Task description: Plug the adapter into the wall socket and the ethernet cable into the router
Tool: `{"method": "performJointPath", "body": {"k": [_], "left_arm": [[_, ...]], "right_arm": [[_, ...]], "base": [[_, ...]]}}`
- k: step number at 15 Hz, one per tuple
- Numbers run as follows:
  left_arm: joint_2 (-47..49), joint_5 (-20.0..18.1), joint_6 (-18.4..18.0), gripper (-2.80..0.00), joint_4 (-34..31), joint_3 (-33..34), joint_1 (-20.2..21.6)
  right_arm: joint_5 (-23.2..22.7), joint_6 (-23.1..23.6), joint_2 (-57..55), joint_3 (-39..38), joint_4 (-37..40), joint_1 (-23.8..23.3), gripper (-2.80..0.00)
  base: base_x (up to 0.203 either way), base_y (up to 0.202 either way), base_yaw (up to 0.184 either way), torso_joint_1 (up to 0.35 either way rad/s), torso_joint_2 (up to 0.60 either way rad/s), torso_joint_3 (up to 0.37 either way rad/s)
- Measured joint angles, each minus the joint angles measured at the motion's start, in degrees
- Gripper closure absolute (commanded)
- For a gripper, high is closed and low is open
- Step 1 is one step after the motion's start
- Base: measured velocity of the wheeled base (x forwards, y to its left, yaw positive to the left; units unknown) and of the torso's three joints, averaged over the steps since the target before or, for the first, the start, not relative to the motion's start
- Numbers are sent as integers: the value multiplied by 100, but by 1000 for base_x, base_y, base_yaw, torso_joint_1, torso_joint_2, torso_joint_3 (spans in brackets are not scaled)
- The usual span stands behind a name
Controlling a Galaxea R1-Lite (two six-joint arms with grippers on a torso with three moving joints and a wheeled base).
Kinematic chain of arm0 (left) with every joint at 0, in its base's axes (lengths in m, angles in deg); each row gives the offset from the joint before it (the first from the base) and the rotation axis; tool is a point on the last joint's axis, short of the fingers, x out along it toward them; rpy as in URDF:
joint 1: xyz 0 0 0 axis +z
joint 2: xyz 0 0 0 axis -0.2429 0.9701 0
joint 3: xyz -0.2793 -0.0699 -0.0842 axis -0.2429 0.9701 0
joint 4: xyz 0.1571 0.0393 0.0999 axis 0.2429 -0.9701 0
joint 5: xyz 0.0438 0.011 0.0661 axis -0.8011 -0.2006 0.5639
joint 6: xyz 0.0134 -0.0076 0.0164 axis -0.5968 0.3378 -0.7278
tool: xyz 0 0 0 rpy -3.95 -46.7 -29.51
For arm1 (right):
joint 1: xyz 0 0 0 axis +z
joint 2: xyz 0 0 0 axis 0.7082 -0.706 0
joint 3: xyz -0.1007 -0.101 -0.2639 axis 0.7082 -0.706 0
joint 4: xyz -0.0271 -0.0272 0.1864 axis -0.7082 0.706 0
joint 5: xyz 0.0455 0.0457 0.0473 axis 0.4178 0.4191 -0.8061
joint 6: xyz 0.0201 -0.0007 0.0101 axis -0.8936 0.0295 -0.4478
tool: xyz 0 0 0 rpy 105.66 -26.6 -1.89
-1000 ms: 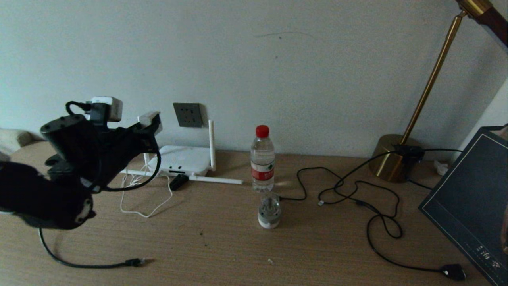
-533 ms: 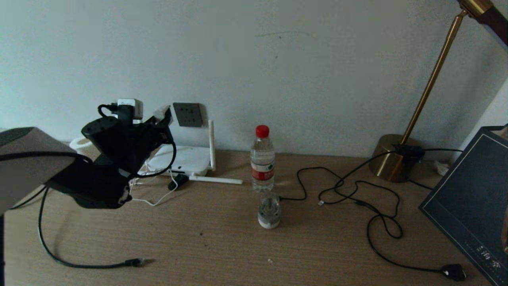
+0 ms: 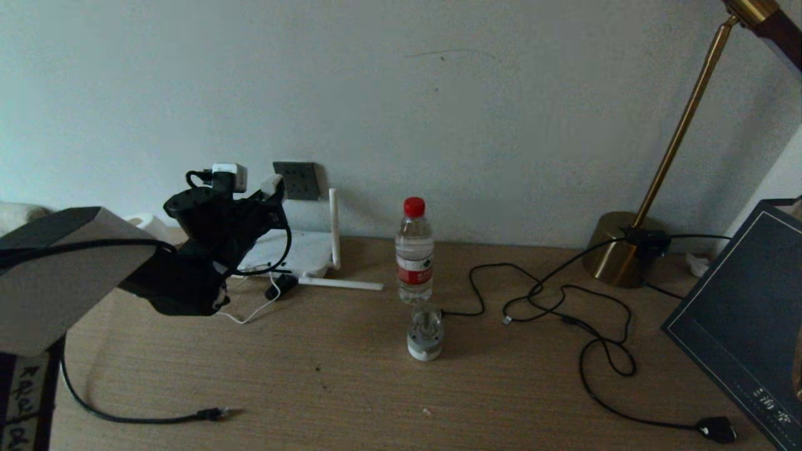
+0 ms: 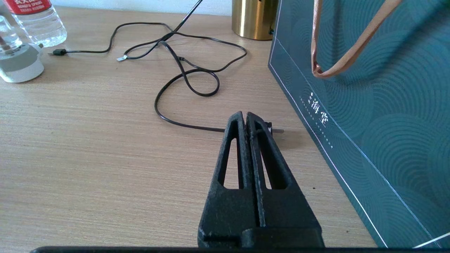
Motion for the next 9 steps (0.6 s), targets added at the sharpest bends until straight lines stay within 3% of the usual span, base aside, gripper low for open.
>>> {"method": "performJointPath", "body": {"k": [4,9], "left_arm": [[124,6,36,0,-488,-581,-57],[247,20,34,0,-528,-766,-100]], "right_arm": [[-1,2,0,0,-2,0,0],[-2,2,0,0,-2,0,0]], "base": [[0,0,0,0,0,0],[0,0,0,0,0,0]]}}
